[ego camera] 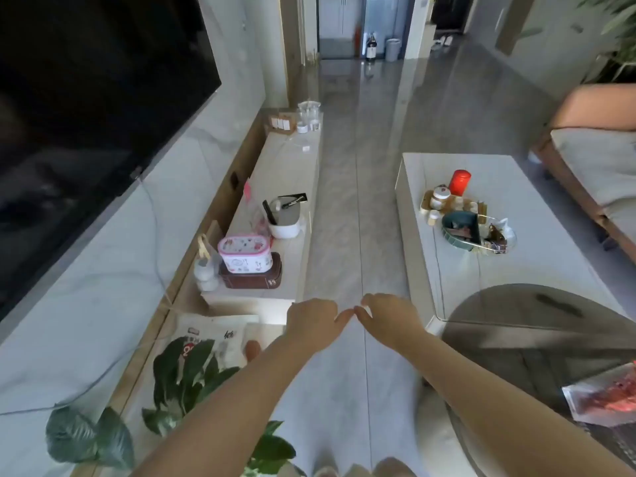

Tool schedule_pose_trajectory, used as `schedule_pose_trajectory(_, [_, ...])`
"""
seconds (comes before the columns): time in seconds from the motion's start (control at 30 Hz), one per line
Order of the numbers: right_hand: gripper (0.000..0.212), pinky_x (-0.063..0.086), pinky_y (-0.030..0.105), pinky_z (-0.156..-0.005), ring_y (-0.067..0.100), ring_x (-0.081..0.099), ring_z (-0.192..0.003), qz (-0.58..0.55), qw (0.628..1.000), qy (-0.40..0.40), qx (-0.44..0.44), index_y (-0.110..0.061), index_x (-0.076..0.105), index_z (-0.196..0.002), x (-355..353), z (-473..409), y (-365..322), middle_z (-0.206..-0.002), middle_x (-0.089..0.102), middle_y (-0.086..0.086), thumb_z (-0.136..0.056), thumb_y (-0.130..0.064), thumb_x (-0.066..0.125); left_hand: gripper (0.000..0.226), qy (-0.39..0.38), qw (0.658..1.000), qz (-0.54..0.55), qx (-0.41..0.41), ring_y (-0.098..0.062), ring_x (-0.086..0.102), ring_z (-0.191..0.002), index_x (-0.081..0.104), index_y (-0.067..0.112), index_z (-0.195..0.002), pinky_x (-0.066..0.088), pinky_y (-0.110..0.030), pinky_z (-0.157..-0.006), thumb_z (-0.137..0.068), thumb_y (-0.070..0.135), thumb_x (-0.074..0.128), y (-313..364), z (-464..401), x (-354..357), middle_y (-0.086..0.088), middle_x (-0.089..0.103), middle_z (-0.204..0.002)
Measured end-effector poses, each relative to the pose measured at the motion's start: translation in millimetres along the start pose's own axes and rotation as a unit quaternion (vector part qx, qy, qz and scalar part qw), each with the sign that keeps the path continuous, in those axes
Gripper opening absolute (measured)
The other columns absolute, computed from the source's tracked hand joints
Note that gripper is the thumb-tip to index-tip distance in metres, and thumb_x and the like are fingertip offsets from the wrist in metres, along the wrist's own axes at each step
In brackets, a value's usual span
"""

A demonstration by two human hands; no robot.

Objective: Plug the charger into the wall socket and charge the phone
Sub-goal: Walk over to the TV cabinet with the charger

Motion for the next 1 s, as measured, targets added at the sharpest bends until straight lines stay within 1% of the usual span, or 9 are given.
schedule_pose_trajectory(0.13, [0.043, 0.047, 0.036, -0.091, 0.024, 0.061, -0.106, -0.011, 0.999, -0.049, 0.017, -0.019, 0.055, -0.120, 35.6, 3.3, 8.9, -0.117, 0.066, 0.003, -0.095, -0.047, 0.033, 0.060, -0.049, 0.999, -0.007, -0.007, -0.023, 0.064, -0.103, 0.067, 0.017, -0.108, 0.047, -0.033, -0.086, -0.094, 0.061, 0.027, -9.3, -0.7, 37.0, -0.002, 0.071, -0.109])
schedule_pose_trajectory(0.23, [0.044, 0.045, 0.035, -0.095, 0.023, 0.060, -0.110, -0.027, 0.995, -0.091, 0.026, -0.021, 0.054, -0.122, 65.4, 3.5, 17.7, -0.121, 0.065, 0.001, -0.094, -0.048, 0.033, 0.060, -0.076, 0.997, 0.004, -0.011, -0.020, 0.064, -0.102, 0.066, 0.019, -0.109, 0.047, -0.031, -0.085, -0.094, 0.062, 0.026, -15.5, -3.4, 66.2, 0.001, 0.071, -0.109])
schedule_pose_trajectory(0.37, [0.043, 0.045, 0.034, -0.096, 0.021, 0.060, -0.111, -0.038, 0.990, -0.130, 0.035, -0.023, 0.053, -0.124, 93.9, 0.0, 33.6, -0.123, 0.064, -0.001, -0.094, -0.048, 0.034, 0.059, -0.100, 0.994, 0.022, -0.046, -0.017, 0.064, -0.100, 0.065, 0.020, -0.110, 0.050, -0.029, -0.089, -0.093, 0.062, 0.028, -21.3, -11.6, 95.9, 0.003, 0.070, -0.109])
schedule_pose_trajectory(0.47, [0.040, 0.044, 0.032, -0.095, 0.020, 0.060, -0.111, -0.050, 0.984, -0.164, 0.042, -0.023, 0.052, -0.123, 109.6, -4.9, 50.8, -0.123, 0.064, -0.001, -0.094, -0.043, 0.035, 0.058, -0.124, 0.989, 0.036, -0.077, -0.018, 0.064, -0.099, 0.066, 0.020, -0.106, 0.051, -0.032, -0.090, -0.092, 0.063, 0.030, -19.3, -21.2, 111.1, 0.003, 0.070, -0.108])
schedule_pose_trajectory(0.6, [0.038, 0.043, 0.032, -0.097, 0.021, 0.057, -0.115, -0.065, 0.975, -0.207, 0.038, -0.022, 0.049, -0.127, 122.2, -16.3, 76.7, -0.126, 0.061, 0.000, -0.095, -0.037, 0.035, 0.055, -0.151, 0.982, 0.054, -0.100, -0.017, 0.064, -0.100, 0.067, 0.020, -0.105, 0.049, -0.029, -0.089, -0.092, 0.061, 0.033, -7.6, -41.2, 123.0, 0.003, 0.070, -0.108])
schedule_pose_trajectory(0.8, [0.037, 0.043, 0.033, -0.098, 0.023, 0.057, -0.115, -0.102, 0.963, -0.241, 0.071, -0.021, 0.051, -0.126, 130.5, -44.8, 122.8, -0.127, 0.062, 0.002, -0.093, -0.034, 0.039, 0.049, -0.154, 0.971, 0.088, -0.163, -0.017, 0.064, -0.101, 0.066, 0.023, -0.109, 0.047, -0.028, -0.087, -0.091, 0.059, 0.038, 7.2, -78.6, 124.1, 0.006, 0.069, -0.112])
schedule_pose_trajectory(1.0, [0.037, 0.045, 0.031, -0.091, 0.023, 0.059, -0.111, -0.148, 0.954, -0.243, 0.097, -0.019, 0.053, -0.125, 128.0, -71.4, 144.8, -0.123, 0.063, 0.004, -0.094, -0.033, 0.040, 0.045, -0.164, 0.961, 0.101, -0.197, -0.016, 0.064, -0.099, 0.066, 0.023, -0.110, 0.046, -0.027, -0.085, -0.090, 0.055, 0.041, 16.5, -106.0, 120.9, 0.006, 0.070, -0.109])
Point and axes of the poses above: each hand's wrist, its own z-axis away from the middle knuckle, its own x-axis out of the palm, y = z × x, the point moved 8 cm from there along -z, towards the middle knuckle
